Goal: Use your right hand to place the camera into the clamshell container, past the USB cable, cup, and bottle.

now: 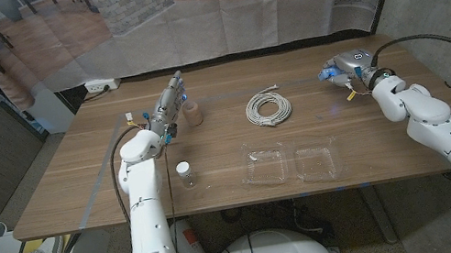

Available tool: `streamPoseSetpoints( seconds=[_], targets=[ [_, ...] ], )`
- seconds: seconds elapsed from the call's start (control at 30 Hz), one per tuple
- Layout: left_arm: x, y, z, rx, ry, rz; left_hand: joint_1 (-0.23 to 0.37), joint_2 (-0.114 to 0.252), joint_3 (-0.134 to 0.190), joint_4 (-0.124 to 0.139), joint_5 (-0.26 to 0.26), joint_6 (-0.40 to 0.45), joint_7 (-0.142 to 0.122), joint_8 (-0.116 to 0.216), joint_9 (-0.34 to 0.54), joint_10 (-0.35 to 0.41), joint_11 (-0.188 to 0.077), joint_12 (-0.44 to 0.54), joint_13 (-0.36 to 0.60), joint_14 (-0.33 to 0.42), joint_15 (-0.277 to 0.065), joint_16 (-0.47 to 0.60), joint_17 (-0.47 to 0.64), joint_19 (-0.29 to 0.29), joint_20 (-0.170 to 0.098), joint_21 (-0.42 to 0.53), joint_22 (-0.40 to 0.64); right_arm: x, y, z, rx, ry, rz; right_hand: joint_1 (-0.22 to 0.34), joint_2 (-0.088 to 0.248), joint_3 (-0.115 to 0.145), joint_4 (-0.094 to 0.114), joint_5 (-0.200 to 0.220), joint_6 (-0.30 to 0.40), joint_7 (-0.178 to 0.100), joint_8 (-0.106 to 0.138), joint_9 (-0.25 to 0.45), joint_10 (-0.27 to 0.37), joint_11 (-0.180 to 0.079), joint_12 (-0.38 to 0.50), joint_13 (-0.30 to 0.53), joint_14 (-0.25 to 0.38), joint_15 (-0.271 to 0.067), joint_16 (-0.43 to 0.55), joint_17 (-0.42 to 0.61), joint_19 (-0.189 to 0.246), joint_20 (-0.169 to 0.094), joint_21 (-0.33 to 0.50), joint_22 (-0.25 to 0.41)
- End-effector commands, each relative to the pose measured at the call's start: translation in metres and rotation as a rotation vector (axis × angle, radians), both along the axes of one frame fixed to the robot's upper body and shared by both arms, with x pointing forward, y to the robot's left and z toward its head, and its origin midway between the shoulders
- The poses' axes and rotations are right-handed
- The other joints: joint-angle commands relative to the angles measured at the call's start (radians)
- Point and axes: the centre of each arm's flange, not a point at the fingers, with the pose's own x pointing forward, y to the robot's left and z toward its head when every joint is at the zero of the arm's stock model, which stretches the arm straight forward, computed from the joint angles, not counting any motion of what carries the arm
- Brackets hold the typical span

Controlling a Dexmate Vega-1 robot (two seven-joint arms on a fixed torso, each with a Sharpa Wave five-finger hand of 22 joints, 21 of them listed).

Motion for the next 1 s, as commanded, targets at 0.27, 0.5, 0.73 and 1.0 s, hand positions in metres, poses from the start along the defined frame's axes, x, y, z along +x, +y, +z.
streamPoseSetpoints(
  seconds=[0.27,0.5,0.73,1.0],
  targets=[
    [-0.002,0.007,-0.002,0.004,-0.003,-0.007,0.013,0.005,-0.005,-0.001,-0.003,0.007,0.003,0.004,0.005,-0.003,0.000,0.003,0.005,0.003,0.006,0.003,0.005,-0.001,0.003,0.007,0.002,-0.039,0.011,-0.009,-0.041,-0.020,0.017,0.038,0.040,0.003,0.004,0.000,0.016,-0.002,0.007,0.007,0.025,-0.004,0.013,0.007,0.015,-0.094,0.000,0.003,-0.001,-0.003,0.011,0.007],
    [-0.003,0.011,-0.004,-0.002,-0.002,-0.002,0.014,0.006,-0.006,-0.001,-0.003,0.007,0.005,0.004,0.005,-0.002,-0.001,0.003,0.005,0.002,0.006,0.003,0.005,-0.002,0.004,0.007,0.002,-0.048,0.014,-0.013,-0.058,-0.028,0.023,0.040,0.041,0.003,0.003,0.000,0.025,-0.001,0.010,0.009,0.040,-0.006,0.019,0.009,0.026,-0.097,0.000,0.003,-0.002,-0.004,0.013,0.009],
    [-0.004,0.014,-0.004,0.001,0.003,0.003,0.015,0.007,-0.007,-0.001,-0.004,0.008,0.006,0.004,0.005,-0.003,0.002,0.003,0.005,0.003,0.006,0.003,0.005,-0.002,0.003,0.007,0.002,-0.057,0.018,-0.014,-0.067,-0.042,0.045,0.041,0.042,0.003,0.003,0.000,0.031,0.000,0.011,0.011,0.061,-0.010,0.028,0.011,0.032,-0.098,-0.001,0.003,-0.003,-0.006,0.017,0.011],
    [-0.006,0.015,-0.004,0.004,0.003,0.007,0.016,0.008,-0.007,-0.001,-0.004,0.008,0.005,0.004,0.005,-0.002,0.003,0.003,0.005,0.003,0.007,0.003,0.005,-0.002,0.003,0.007,0.002,-0.068,0.017,-0.016,-0.068,-0.056,0.055,0.044,0.044,0.003,0.003,0.000,0.041,0.004,0.014,0.012,0.066,-0.010,0.030,0.012,0.036,-0.098,-0.002,0.004,-0.004,-0.007,0.019,0.012]
  ],
)
